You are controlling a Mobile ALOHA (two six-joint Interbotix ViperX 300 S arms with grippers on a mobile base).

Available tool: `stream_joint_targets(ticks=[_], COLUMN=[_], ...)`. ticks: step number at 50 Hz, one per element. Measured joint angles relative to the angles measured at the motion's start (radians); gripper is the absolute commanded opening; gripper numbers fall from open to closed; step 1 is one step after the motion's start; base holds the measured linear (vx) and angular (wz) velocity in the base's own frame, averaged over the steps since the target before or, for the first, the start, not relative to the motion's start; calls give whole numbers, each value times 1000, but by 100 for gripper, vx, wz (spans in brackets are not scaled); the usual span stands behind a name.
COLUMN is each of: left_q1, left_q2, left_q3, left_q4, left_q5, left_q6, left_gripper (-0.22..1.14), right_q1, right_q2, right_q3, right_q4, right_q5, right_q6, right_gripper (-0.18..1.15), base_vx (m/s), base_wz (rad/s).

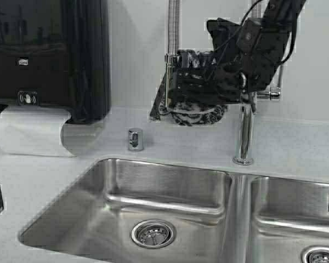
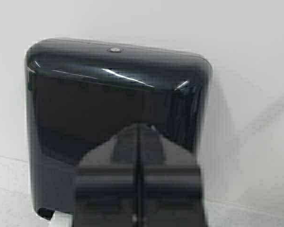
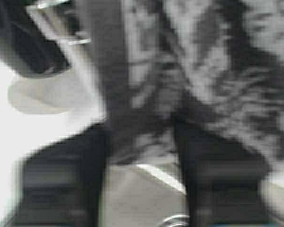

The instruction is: Get the cloth and wipe up the spill under the wine glass

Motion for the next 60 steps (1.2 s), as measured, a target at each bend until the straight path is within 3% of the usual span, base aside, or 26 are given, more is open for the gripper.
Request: stream_joint_targets(ticks=[5, 8, 20, 38, 60], left_q1=[-2, 0, 0, 0, -2], left_q2=[0, 0, 0, 2, 5], left_q3=[2, 3, 6, 18, 25], left_q4=[0, 0, 0, 0, 0], left_q5=[0, 0, 0, 0, 0], left_q6=[0, 2, 2, 11, 14], left_gripper=[2, 2, 2, 2, 2], right_q1=[0, 0, -6, -5, -6], right_q2=[0, 0, -48, -334, -546], right_q3=[-2, 0, 49, 118, -54], right_q4=[5, 5, 5, -54, -87], right_q5=[0, 0, 0, 48, 242], right_q6=[-3, -2, -5, -32, -67], right_gripper=[8, -1, 6, 6, 6], base_vx=[0, 0, -1, -3, -11], base_wz=[0, 0, 0, 0, 1])
